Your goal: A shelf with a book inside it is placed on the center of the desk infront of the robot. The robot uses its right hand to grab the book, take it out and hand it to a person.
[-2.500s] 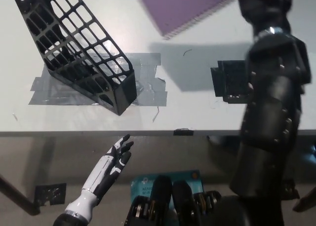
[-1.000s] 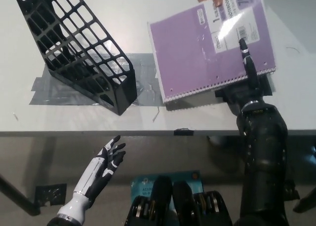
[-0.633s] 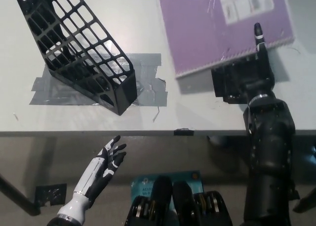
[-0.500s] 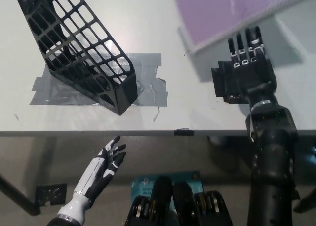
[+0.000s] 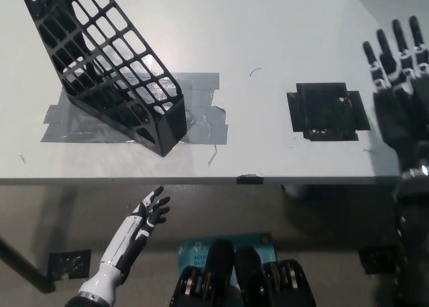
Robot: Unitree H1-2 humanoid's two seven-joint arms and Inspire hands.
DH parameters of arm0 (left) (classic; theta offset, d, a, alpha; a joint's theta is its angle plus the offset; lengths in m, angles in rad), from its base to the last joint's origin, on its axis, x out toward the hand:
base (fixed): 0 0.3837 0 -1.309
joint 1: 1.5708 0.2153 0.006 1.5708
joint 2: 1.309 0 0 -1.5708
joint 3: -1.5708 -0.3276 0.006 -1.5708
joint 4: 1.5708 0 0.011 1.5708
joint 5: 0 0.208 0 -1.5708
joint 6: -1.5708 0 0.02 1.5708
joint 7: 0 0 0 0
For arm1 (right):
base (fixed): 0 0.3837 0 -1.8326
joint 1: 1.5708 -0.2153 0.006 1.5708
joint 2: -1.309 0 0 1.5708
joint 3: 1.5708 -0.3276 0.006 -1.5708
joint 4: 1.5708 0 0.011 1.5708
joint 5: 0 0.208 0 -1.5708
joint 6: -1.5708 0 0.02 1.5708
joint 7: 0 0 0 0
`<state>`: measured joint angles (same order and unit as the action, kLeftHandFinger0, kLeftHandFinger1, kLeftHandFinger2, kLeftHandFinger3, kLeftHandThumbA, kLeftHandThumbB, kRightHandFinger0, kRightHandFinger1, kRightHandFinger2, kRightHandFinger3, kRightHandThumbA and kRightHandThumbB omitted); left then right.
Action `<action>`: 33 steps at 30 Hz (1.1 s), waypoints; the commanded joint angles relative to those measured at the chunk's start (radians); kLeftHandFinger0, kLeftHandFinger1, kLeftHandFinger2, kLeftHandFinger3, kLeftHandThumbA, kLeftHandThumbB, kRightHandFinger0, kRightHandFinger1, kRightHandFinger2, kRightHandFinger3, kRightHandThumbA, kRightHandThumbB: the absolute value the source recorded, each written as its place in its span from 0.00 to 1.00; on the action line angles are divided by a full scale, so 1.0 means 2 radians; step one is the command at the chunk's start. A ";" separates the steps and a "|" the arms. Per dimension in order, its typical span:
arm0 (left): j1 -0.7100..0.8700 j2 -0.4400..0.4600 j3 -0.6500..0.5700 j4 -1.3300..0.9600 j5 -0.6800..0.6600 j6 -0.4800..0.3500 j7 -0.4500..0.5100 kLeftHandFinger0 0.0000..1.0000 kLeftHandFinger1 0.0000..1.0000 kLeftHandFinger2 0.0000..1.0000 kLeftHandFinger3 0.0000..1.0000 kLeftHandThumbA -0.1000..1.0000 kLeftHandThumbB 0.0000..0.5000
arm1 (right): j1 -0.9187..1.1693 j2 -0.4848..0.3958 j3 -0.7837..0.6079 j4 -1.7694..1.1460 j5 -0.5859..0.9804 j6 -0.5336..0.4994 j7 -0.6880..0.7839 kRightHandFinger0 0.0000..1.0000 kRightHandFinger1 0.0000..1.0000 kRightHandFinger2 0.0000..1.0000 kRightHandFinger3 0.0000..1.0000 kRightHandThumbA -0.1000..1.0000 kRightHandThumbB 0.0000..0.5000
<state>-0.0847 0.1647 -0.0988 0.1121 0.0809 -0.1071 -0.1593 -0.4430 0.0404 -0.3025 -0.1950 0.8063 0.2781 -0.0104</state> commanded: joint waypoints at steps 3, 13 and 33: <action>-0.001 0.009 0.005 -0.022 -0.007 -0.020 -0.004 0.95 0.93 0.95 1.00 0.99 0.48 | 0.149 -0.083 0.129 -0.314 -0.176 -0.043 0.123 1.00 1.00 1.00 1.00 1.00 0.98; 0.028 0.006 0.006 -0.024 -0.011 -0.027 -0.002 0.95 0.99 1.00 1.00 0.99 0.51 | 0.272 -0.096 0.186 -0.120 -0.239 -0.125 0.122 1.00 1.00 1.00 1.00 1.00 0.97; 0.073 -0.012 0.022 -0.030 -0.024 -0.046 0.008 1.00 1.00 1.00 1.00 1.00 0.52 | 0.261 -0.105 0.230 0.043 -0.288 -0.164 0.119 1.00 1.00 1.00 1.00 1.00 0.80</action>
<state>0.0518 0.1459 -0.0679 0.0910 0.0514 -0.1395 -0.1582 0.0927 -0.1609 0.1488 -0.1097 0.2722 0.0291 0.1842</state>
